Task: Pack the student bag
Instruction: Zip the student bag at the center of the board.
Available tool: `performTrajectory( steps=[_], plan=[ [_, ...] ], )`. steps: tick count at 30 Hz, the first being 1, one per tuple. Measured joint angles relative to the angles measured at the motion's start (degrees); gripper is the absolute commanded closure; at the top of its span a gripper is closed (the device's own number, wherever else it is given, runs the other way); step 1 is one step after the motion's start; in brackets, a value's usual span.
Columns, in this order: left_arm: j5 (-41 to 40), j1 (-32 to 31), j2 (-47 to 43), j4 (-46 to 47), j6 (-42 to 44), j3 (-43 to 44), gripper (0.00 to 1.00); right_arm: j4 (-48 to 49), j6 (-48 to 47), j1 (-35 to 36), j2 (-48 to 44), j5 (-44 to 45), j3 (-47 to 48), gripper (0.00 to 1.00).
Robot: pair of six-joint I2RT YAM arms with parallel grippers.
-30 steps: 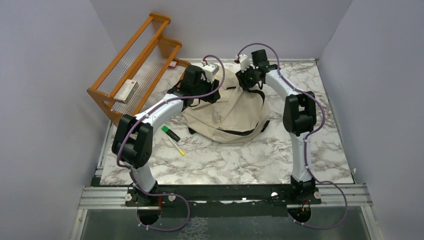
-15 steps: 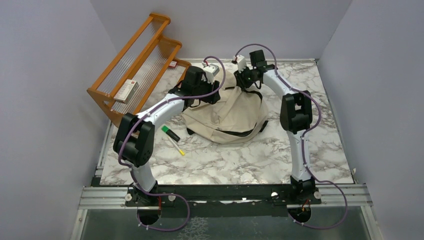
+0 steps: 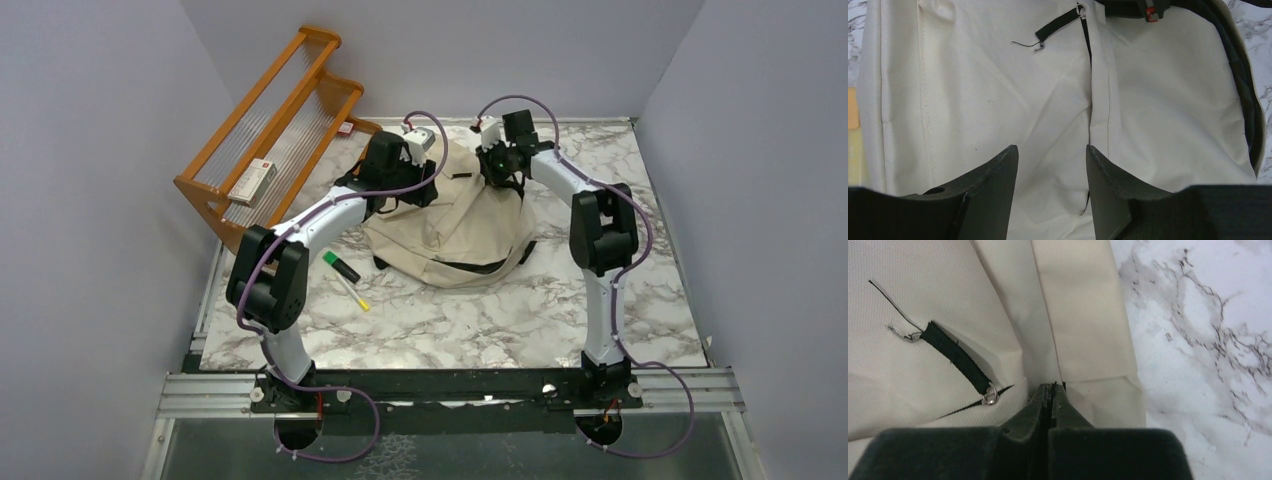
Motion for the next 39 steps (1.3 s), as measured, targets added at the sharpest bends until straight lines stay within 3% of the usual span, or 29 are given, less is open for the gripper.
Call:
performTrajectory(
  steps=[14, 25, 30, 39],
  plan=[
    [2.8, 0.4, 0.0, 1.2, 0.4, 0.0, 0.4, 11.6, 12.5, 0.1, -14.7, 6.8, -14.8, 1.0],
    [6.0, 0.4, 1.1, 8.2, 0.3, 2.9, 0.37, 11.4, 18.4, 0.1, -18.3, 7.5, -13.5, 1.0],
    [12.4, 0.6, 5.7, 13.5, 3.9, 8.6, 0.37, 9.4, 21.3, 0.1, -18.4, 8.6, -12.8, 1.0],
    [22.3, -0.2, 13.4, 18.9, 15.1, 10.8, 0.34, 8.3, 28.0, 0.1, -19.5, 8.9, -12.8, 1.0]
  ],
)
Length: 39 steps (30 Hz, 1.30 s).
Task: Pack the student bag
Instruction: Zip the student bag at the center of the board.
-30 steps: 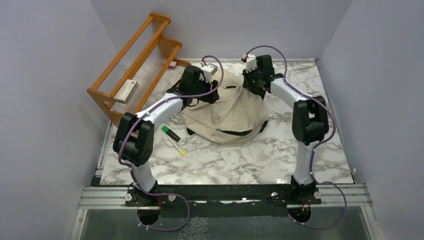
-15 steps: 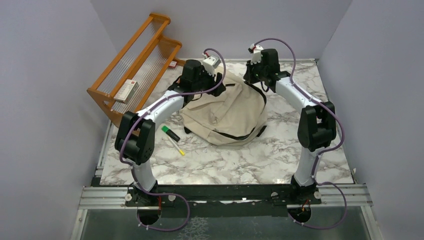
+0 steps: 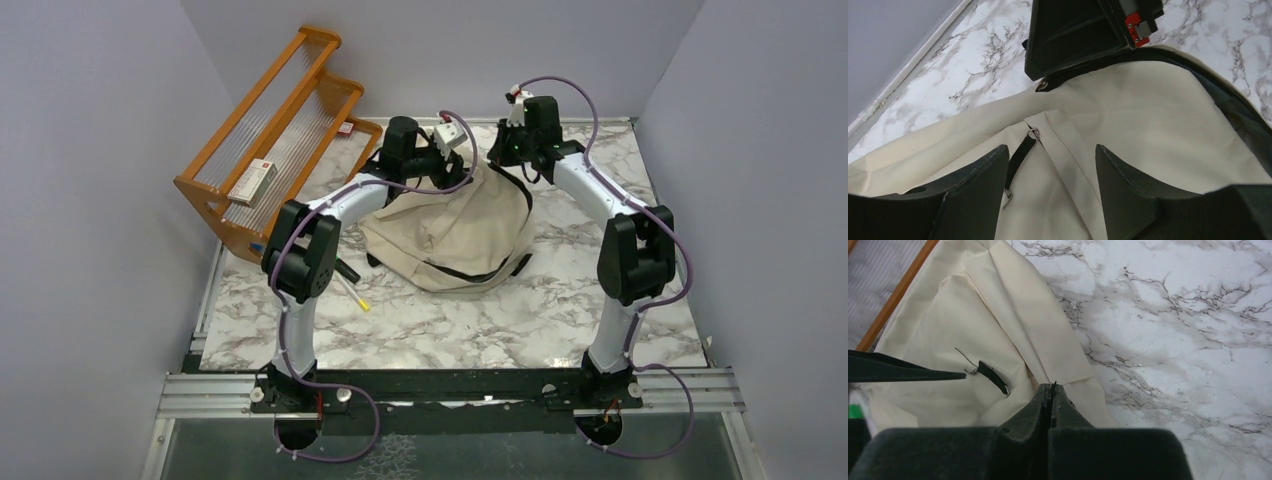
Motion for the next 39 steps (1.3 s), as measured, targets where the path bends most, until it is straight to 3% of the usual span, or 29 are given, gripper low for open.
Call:
performTrajectory(
  steps=[13, 19, 23, 33, 39],
  plan=[
    [-0.5, -2.8, 9.9, -1.4, 7.3, 12.6, 0.29, -0.1, 4.9, -0.7, -0.3, -1.9, -0.1, 0.99],
    [-2.1, -4.1, 11.3, -3.5, 10.6, 13.2, 0.31, -0.2, 5.8, -1.3, -1.4, -2.0, -0.5, 1.0],
    [-3.8, -4.6, 12.3, -4.6, 12.4, 13.2, 0.44, -0.6, 6.4, -1.7, -1.6, -2.4, -1.1, 1.0],
    [-9.7, -5.2, 13.7, -8.1, 13.1, 15.7, 0.97, -0.6, 6.7, -2.1, -2.3, -2.9, -3.7, 1.0],
    [-9.8, -5.4, 15.2, -11.1, 12.8, 18.1, 1.0, -0.3, 6.6, -2.7, -4.7, -2.0, -7.2, 1.0]
  ],
)
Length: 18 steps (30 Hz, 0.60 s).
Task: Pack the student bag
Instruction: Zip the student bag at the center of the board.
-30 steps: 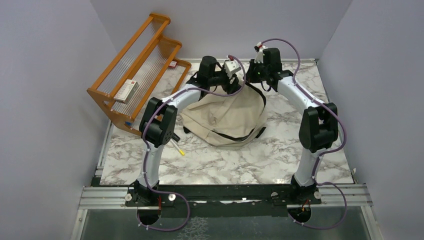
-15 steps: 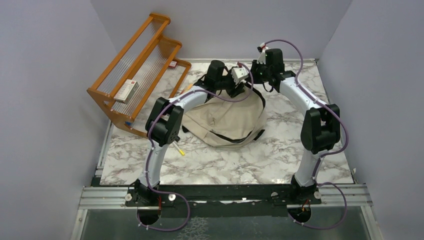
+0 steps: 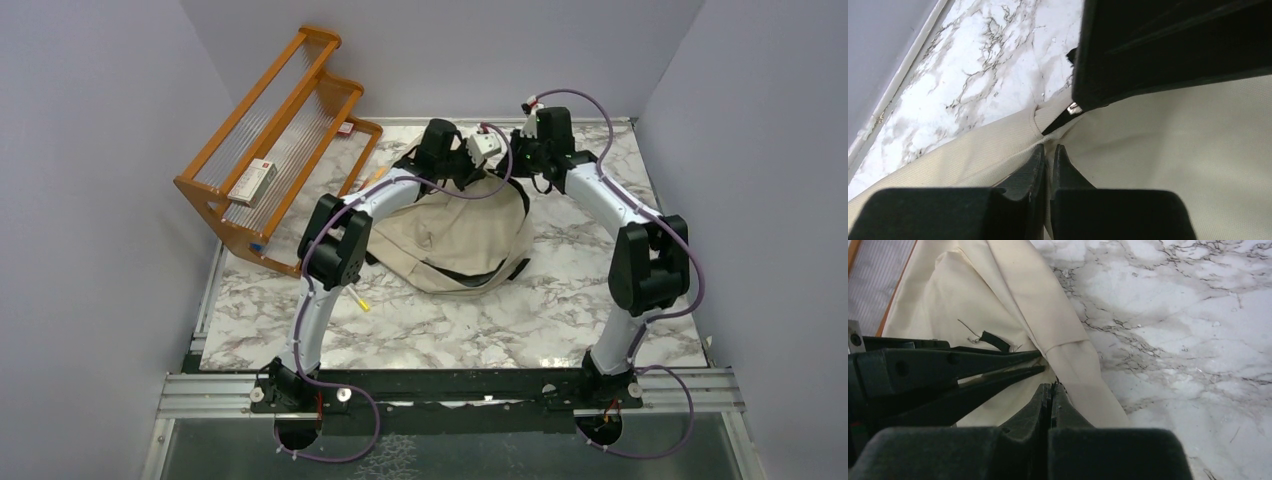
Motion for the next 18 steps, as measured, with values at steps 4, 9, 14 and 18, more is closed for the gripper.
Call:
performTrajectory(
  steps=[4, 9, 14, 18],
  plan=[
    [0.0, 0.0, 0.9, -1.9, -0.3, 2.0, 1.0, 0.0, 0.0, 0.0, -2.3, 2.3, -2.0, 0.99],
    [0.2, 0.4, 1.0, -3.0, -1.4, 2.7, 1.0, -0.4, 0.0, -0.1, -5.4, 5.3, -5.3, 1.0],
    [0.5, 1.2, 1.6, -3.5, -3.0, 3.7, 1.0, -1.2, 0.0, -0.1, -9.0, 7.2, -8.3, 0.99],
    [0.4, 2.5, 2.6, -3.7, -4.4, 5.5, 1.0, -1.9, 0.0, -0.1, -12.9, 8.2, -11.0, 1.0]
  ],
)
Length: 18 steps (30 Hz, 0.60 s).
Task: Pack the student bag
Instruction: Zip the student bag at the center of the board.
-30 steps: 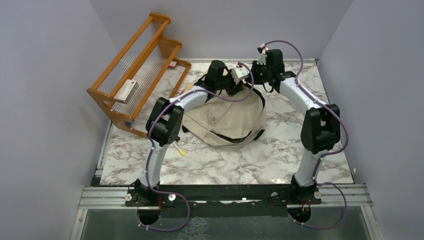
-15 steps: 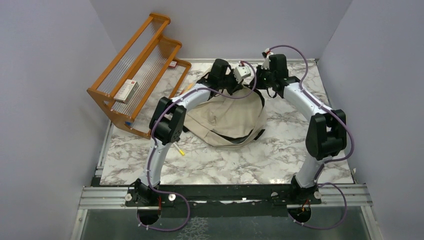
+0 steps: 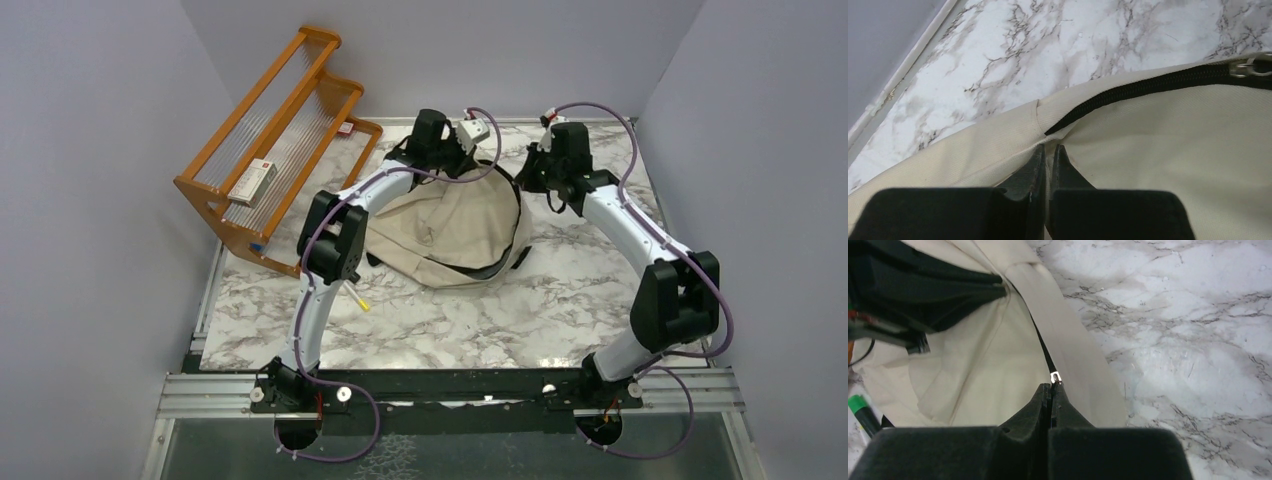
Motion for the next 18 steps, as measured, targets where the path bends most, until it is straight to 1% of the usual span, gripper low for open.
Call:
performTrajectory(
  steps=[4, 10, 18],
  plan=[
    [-0.2, 1.5, 1.3, -0.8, -1.0, 2.6, 1.0, -0.2, 0.1, 0.0, -3.9, 0.4, -3.2, 1.0],
    [-0.7, 2.8, 4.3, -3.8, -2.8, 8.8, 1.0, -0.8, 0.2, 0.0, -8.1, 0.1, -7.5, 0.99],
    [-1.1, 3.0, 7.4, -6.8, -6.4, 13.4, 1.0, -0.5, 2.2, 0.0, -14.2, -4.4, -14.1, 1.0]
  ],
)
